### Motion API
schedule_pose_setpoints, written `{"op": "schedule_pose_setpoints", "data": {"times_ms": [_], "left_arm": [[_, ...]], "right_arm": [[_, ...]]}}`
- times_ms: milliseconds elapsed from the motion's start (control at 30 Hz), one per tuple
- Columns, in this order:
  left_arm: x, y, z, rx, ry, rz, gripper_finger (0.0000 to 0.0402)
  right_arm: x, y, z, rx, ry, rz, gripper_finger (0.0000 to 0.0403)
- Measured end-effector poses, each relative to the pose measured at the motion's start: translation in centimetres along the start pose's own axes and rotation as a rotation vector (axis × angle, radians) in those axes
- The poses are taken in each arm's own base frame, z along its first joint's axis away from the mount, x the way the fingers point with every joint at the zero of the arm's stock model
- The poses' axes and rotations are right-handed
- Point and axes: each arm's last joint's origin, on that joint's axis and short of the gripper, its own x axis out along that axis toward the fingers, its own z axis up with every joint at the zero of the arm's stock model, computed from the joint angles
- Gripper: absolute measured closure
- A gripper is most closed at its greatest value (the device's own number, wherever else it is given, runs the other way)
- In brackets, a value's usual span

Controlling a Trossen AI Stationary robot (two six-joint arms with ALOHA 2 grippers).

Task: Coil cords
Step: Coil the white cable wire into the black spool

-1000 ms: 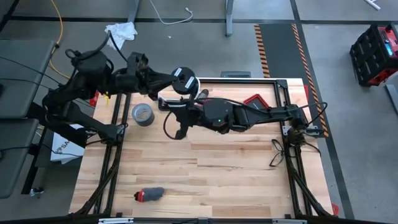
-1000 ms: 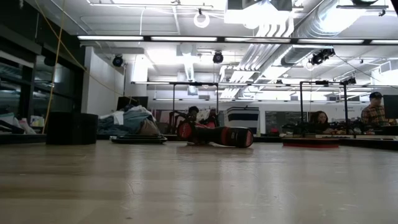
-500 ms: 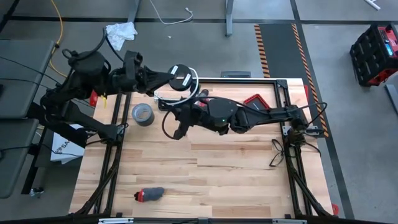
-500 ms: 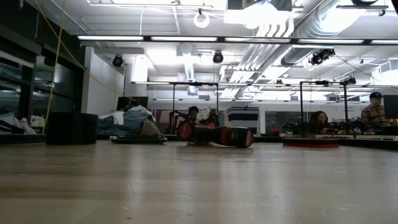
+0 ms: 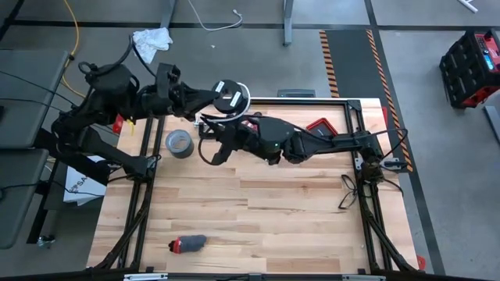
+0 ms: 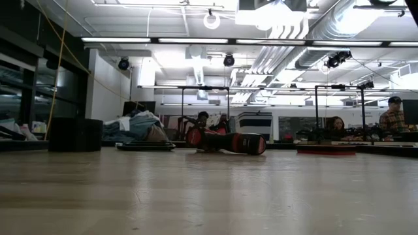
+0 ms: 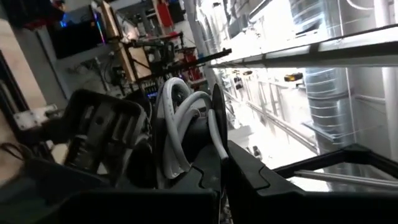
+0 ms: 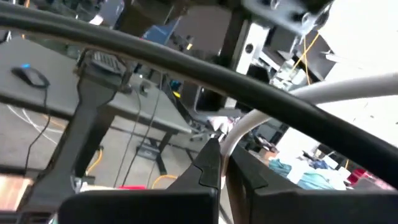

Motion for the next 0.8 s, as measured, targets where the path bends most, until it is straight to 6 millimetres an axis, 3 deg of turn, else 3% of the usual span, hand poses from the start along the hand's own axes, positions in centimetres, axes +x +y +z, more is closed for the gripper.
{"op": "schedule_pose_setpoints", "data": {"times_ms": [300,567,800], "left_arm": [[0.1,0.5,0.8,0.057,-0.065,0.047,0.0402],[1.0,0.5,1.6,0.040,-0.079,-0.003,0.0402],[1.7,0.9,1.5,0.084,-0.048,0.004,0.0402]], "right_arm": [[-0.1,0.2,0.2,-0.007,-0.025,0.027,0.0403],[1.6,1.4,-2.2,-0.098,0.041,0.046,0.0403],[2.0,1.5,-2.9,-0.208,0.091,0.025,0.0403]]}}
